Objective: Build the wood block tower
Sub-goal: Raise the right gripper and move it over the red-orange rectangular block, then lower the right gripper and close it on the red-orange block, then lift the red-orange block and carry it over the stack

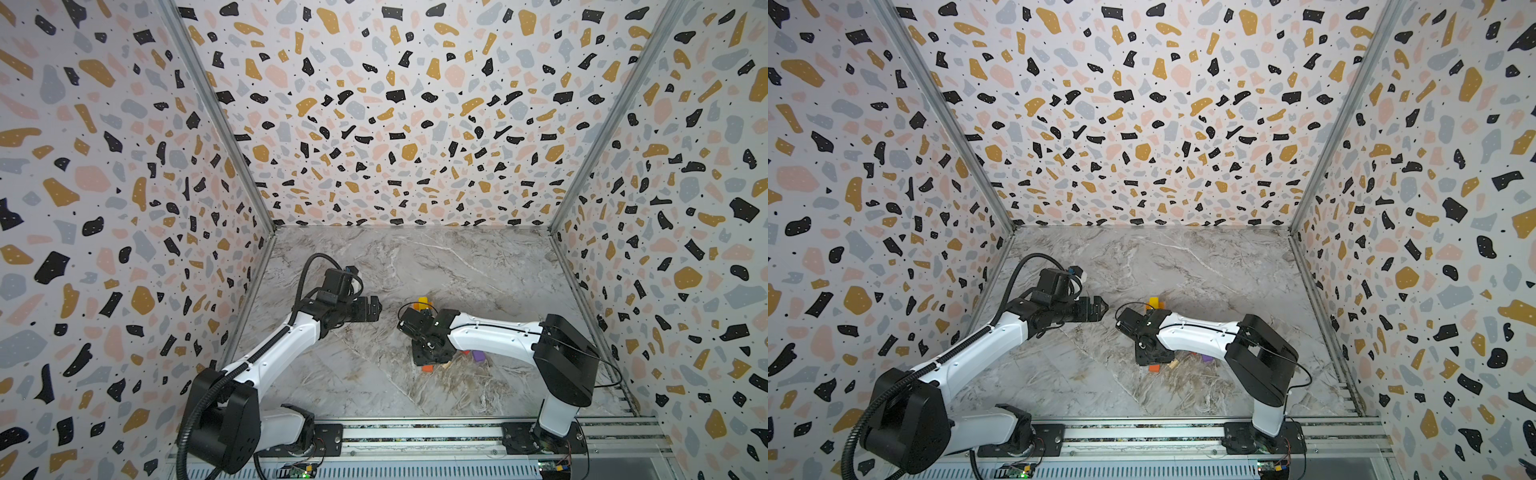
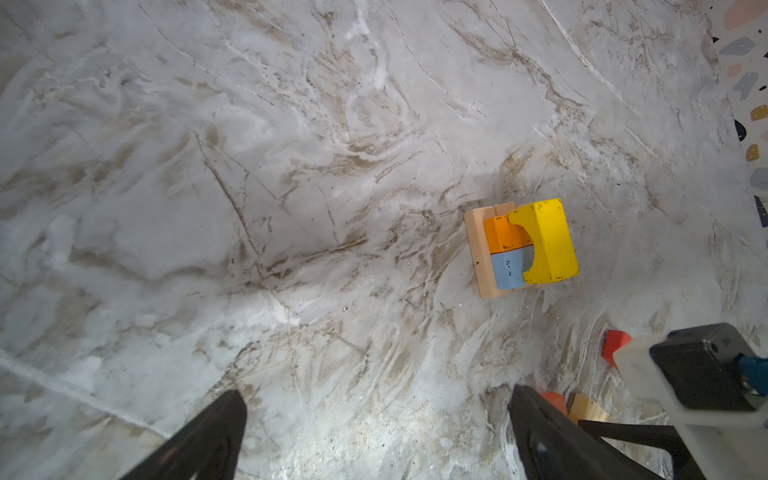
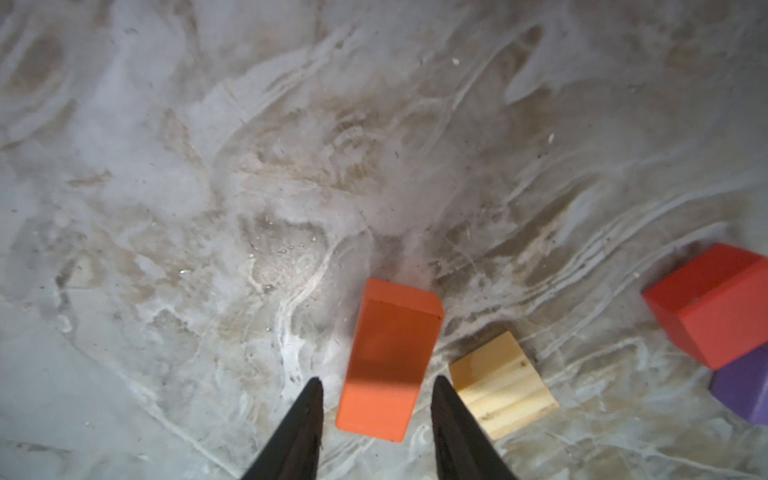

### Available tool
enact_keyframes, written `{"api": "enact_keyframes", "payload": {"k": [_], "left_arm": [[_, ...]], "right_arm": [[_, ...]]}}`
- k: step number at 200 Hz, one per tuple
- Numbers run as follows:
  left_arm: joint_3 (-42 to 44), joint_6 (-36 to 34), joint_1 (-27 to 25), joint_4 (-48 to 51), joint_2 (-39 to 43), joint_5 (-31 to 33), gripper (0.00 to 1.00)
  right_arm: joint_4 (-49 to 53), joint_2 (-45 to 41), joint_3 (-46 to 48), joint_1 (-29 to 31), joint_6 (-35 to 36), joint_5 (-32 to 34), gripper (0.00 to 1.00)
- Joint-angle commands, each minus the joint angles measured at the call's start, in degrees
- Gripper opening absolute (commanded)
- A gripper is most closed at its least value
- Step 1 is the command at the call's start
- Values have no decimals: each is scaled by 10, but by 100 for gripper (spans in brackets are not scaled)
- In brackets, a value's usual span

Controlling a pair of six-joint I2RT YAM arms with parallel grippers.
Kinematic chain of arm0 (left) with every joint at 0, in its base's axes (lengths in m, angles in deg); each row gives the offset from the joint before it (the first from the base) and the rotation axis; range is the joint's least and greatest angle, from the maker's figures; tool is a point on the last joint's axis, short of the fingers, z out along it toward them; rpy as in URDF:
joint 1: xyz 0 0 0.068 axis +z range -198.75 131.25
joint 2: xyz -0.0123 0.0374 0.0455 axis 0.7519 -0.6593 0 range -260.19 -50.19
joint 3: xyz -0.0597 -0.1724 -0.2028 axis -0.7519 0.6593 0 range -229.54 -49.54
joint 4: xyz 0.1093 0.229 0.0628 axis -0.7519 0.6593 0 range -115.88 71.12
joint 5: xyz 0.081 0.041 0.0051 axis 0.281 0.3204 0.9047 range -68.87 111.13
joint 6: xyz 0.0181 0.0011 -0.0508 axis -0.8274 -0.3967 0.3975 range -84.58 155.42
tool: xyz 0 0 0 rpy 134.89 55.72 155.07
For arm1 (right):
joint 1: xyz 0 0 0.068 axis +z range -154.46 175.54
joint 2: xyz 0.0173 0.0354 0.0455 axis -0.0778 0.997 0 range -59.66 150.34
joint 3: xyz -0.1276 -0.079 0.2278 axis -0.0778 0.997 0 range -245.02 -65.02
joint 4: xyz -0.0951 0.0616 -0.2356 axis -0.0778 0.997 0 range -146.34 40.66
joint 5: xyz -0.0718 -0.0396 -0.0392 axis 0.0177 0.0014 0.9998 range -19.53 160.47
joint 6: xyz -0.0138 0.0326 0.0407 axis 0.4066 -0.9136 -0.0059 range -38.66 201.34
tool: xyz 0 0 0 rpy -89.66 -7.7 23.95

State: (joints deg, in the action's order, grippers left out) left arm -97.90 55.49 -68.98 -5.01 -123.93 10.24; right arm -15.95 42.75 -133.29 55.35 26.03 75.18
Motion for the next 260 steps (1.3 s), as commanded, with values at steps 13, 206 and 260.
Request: {"api": "enact_keyframes", "payload": {"k": [13, 206, 260], "left_arm": [[3, -10, 4, -14, 3, -3, 100], [2, -10, 5, -15, 1, -3, 100], [3, -10, 5, -15, 1, -5, 100]], "right_arm": [[4, 3, 5, 3, -12, 8, 45], [35, 9, -21, 0, 3, 43, 31], [105, -7, -77, -4, 32, 74, 29]]}}
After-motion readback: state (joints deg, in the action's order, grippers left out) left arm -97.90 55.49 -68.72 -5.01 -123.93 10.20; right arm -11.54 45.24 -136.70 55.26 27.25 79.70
